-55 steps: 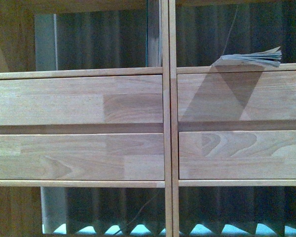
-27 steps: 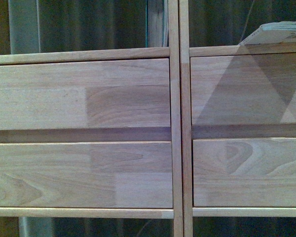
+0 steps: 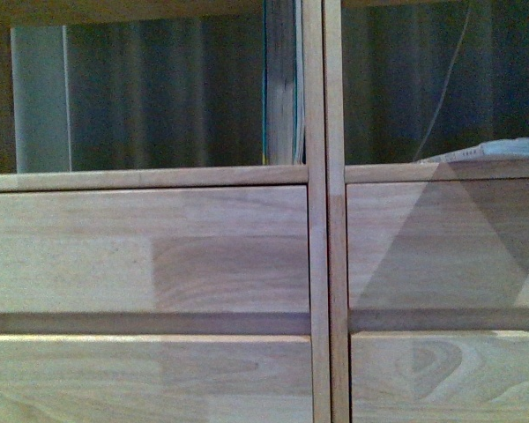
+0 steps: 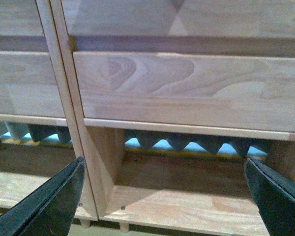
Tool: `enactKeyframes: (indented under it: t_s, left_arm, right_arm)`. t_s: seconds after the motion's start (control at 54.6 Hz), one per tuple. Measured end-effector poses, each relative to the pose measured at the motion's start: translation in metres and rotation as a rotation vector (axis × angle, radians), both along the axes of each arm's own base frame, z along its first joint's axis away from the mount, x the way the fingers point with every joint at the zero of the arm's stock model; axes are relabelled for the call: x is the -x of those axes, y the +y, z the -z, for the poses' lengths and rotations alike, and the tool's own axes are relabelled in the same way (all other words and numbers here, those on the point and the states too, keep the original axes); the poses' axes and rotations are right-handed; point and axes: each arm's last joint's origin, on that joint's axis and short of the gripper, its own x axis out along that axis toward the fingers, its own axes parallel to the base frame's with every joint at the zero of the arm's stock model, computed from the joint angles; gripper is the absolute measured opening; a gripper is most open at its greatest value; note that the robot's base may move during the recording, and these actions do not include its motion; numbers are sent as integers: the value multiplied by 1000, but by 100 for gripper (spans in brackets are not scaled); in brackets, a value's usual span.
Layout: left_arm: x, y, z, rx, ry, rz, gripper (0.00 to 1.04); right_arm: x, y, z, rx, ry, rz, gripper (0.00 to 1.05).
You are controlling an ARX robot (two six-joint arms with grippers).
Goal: Organize books on shelf
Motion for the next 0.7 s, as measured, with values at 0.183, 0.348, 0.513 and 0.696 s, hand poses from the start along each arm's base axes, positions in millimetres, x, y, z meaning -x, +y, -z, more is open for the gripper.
enactKeyframes:
  t_s: [0.183,0.348,0.513,0.696]
  left_arm:
    - [0,0,0,-1,0,0,97]
    - [0,0,0,-1,0,1,97]
    - [0,0,0,-1,0,1,97]
    - [0,0,0,-2,0,0,97]
  right_arm:
    - [0,0,0,0,0,0,98]
    - [-14,-6,-19,-305,188,-338,98]
    - [-59,-15,-91,-515,49,-341,98]
    - [-119,-19,-133,-791,33,-306,98]
